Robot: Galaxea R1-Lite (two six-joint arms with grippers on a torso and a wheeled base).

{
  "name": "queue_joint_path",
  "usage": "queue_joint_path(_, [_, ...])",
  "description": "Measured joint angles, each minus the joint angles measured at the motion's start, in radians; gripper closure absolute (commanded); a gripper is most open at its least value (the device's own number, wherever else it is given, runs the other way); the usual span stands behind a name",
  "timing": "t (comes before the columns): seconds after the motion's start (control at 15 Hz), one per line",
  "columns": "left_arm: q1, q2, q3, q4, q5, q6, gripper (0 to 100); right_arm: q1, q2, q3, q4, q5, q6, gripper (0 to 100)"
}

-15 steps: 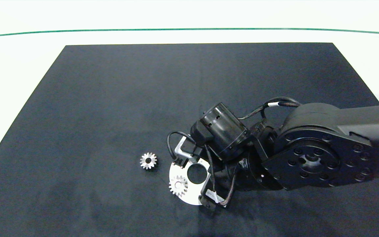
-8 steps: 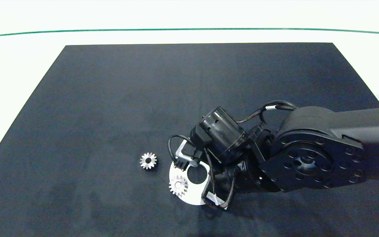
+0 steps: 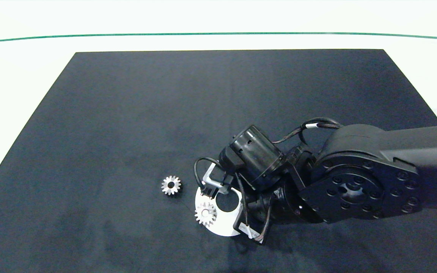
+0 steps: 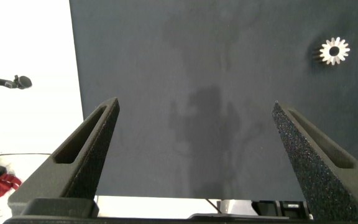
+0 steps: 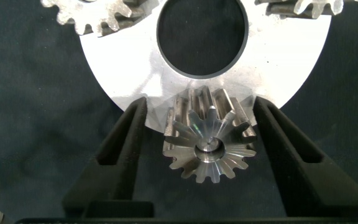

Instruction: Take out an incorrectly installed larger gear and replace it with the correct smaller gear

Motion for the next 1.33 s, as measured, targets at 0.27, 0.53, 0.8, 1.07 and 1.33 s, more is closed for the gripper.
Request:
queue_joint_path(0.27, [-0.001, 0.0, 0.0, 0.0, 0.0, 0.0, 0, 0.0, 0.0, 0.009, 0.001, -0.008, 0.0, 45])
queue_joint_path(0.53, [-0.001, 0.0, 0.0, 0.0, 0.0, 0.0, 0, 0.0, -0.001, 0.015, 0.001, -0.009, 0.0, 53])
queue_joint_path(0.8, [-0.001, 0.0, 0.001, 0.0, 0.0, 0.0, 0, -0.001, -0.006, 0.016, 0.001, -0.009, 0.003, 57])
queue_joint_path(1.07, [-0.007, 0.0, 0.003, 0.0, 0.0, 0.0, 0, 0.001, -0.021, 0.017, 0.002, -0.009, 0.011, 57])
queue_joint_path(1.33, [-0.01, 0.0, 0.004, 0.0, 0.0, -0.001, 0, 0.001, -0.061, 0.033, 0.001, -0.009, 0.014, 57])
